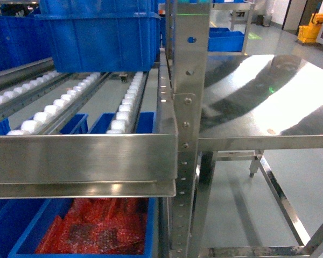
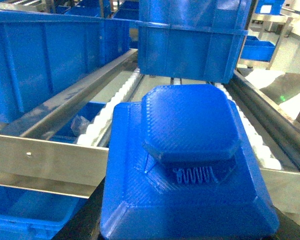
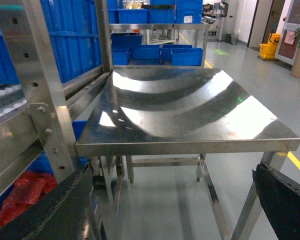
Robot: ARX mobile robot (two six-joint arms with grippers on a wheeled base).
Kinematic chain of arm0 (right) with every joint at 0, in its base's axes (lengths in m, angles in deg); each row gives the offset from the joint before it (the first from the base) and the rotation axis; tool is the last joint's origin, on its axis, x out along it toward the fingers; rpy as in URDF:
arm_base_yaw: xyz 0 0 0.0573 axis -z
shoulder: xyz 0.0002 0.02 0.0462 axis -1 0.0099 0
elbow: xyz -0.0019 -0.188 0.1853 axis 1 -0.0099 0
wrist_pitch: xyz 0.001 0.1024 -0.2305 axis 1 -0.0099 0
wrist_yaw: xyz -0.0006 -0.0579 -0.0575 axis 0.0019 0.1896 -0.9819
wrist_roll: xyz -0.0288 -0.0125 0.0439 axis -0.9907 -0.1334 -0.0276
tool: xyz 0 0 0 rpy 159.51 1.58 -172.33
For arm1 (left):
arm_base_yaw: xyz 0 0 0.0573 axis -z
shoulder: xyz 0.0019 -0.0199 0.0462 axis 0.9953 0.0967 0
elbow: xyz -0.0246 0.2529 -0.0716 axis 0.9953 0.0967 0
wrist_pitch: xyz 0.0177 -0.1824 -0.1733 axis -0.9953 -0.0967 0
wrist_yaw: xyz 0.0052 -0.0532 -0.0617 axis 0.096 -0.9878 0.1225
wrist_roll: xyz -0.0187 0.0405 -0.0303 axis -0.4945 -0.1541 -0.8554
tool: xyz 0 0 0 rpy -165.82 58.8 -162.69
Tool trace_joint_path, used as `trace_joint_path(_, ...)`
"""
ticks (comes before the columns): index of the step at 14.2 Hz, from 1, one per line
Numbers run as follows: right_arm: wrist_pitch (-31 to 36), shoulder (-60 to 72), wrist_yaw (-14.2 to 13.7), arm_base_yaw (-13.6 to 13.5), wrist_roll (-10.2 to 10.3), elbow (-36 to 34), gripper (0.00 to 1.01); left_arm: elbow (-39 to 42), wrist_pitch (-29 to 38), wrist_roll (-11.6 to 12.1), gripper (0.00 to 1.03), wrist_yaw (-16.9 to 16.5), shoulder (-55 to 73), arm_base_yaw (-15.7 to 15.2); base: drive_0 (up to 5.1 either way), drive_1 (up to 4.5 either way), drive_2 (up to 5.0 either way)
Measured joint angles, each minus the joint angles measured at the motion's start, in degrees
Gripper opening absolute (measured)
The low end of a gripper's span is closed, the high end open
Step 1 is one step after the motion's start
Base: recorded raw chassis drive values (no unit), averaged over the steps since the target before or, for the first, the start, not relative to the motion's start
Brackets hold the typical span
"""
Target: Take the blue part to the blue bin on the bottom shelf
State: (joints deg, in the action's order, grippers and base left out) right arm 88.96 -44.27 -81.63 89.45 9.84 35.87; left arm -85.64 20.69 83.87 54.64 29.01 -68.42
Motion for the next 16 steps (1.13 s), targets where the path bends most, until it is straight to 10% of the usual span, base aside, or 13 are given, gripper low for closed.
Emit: trace_joint_path(16,0.0,0.0,0.0,0.0,0.0,0.0,0.98,0.0,0.0,0.0,0.43,-0.1,0.0,0.0,-5.1,2.36,2.4)
